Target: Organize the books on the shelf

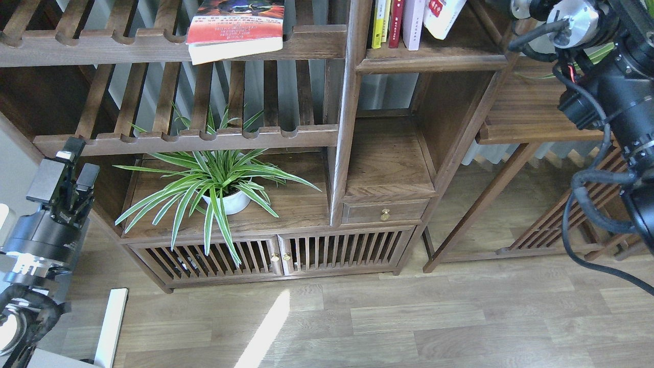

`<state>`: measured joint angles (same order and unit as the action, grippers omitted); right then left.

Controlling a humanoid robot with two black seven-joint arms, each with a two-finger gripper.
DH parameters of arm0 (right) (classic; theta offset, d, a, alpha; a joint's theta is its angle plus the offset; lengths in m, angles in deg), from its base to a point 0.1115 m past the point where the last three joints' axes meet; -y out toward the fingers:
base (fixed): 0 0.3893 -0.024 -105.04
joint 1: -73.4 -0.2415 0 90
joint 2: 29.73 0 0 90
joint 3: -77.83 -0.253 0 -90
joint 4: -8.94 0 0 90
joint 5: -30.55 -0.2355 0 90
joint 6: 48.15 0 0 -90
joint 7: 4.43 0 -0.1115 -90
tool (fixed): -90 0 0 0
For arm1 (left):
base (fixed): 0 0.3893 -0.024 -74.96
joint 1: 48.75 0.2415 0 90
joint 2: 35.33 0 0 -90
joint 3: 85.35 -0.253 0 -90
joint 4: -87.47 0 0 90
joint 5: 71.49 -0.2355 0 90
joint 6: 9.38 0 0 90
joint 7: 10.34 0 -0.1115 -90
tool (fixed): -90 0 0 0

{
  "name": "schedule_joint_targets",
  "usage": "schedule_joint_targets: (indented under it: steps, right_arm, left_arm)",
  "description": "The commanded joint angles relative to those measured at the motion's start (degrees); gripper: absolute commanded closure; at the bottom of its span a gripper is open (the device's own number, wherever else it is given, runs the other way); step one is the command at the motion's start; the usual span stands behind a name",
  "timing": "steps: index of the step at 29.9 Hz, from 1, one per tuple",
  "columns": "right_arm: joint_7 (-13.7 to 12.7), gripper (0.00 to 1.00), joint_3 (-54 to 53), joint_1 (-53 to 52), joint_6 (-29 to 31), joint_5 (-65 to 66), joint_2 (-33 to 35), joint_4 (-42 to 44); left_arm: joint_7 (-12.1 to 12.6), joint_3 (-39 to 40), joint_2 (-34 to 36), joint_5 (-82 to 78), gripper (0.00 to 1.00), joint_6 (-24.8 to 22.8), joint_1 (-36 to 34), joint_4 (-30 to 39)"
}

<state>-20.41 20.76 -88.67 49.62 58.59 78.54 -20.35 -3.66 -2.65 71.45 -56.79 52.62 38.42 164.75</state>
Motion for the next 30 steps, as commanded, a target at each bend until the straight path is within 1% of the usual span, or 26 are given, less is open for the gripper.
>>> schedule_joint_targets:
  steps: [1, 4, 9, 14, 17, 19, 23, 27, 30]
  right_arm:
    - [0.43, 0.97, 0.12, -1.31, -0.03, 0.0, -0.78, 1.94]
    - [0.52, 0.97, 0.91, -2.37, -0.03, 0.0, -1.13, 3.0]
    - [1.92, 0.97, 1.17, -3.51, -0.21, 0.0, -2.45, 5.37]
    - [1.92, 0.96, 1.17, -3.95, -0.39, 0.0, -2.8, 6.17]
    - [1.92, 0.93, 1.26, -4.13, -0.39, 0.0, -3.15, 6.43]
    - [1.75, 0.89, 1.26, -4.22, -0.65, 0.0, -3.33, 6.43]
    - [1.84, 0.89, 2.75, -4.39, -0.83, 0.0, -3.15, 6.08]
    - [1.75, 0.82, 2.93, -4.13, -0.83, 0.0, -3.07, 5.73]
    - [1.75, 0.81, 3.02, -3.78, -0.83, 0.0, -3.07, 4.94]
  left_arm:
    - [0.17, -0.17, -0.17, 0.06, 0.02, 0.0, 0.01, -0.03]
    - [0.18, -0.44, -0.43, 0.06, 0.02, 0.0, 0.01, -0.03]
    - [0.18, -0.44, -0.43, 0.06, 0.02, 0.0, 0.01, -0.12]
    - [0.09, -0.44, -0.43, 0.06, 0.02, 0.0, 0.01, -0.12]
    - [0.09, -0.44, -0.43, 0.06, 0.02, 0.0, 0.01, -0.12]
    - [0.09, -0.44, -0.43, 0.06, 0.02, 0.0, 0.01, -0.12]
    - [0.09, -0.44, -0.43, 0.06, 0.02, 0.0, 0.01, -0.12]
    - [0.09, -0.44, -0.43, 0.06, 0.02, 0.0, -0.08, -0.47]
    - [0.09, -0.44, -0.43, 0.06, 0.02, 0.0, -0.08, -0.47]
